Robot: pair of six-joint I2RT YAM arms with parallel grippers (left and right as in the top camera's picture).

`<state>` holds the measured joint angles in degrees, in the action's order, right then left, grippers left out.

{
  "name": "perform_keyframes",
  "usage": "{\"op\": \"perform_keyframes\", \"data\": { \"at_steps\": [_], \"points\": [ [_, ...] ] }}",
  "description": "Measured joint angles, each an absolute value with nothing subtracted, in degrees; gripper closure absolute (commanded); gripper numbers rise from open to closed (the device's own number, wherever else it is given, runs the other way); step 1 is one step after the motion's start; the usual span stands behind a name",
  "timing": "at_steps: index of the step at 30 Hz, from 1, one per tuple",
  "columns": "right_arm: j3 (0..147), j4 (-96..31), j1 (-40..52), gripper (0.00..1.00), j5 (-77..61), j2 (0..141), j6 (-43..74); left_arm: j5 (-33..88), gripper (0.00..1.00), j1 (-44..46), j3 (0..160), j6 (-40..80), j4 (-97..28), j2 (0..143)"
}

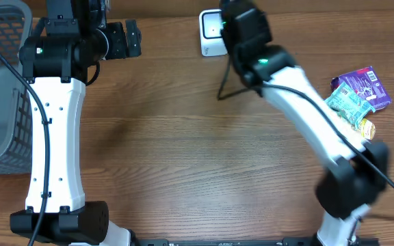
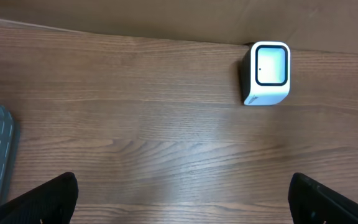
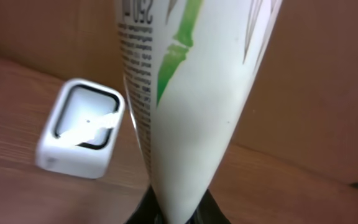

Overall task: Scan the item barcode
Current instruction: 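Hold the tube's barcode in front of the scanner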

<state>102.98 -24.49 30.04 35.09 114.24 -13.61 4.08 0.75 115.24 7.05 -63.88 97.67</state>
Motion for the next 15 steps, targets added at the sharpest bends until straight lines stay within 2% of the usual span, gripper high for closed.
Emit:
{"op": "perform_keyframes", "data": {
  "at_steps": [7, 15],
  "points": [
    [102.6, -8.6, 30.0, 0.96, 40.2, 125.3, -38.2, 4.1, 0.0, 0.8, 115.2, 7.0, -63.9, 97.7],
    [102.6, 3.4, 30.0, 0.96, 41.6, 131.9, -53.4, 4.1, 0.0, 0.8, 115.2, 7.0, -63.9, 97.7]
  ]
}}
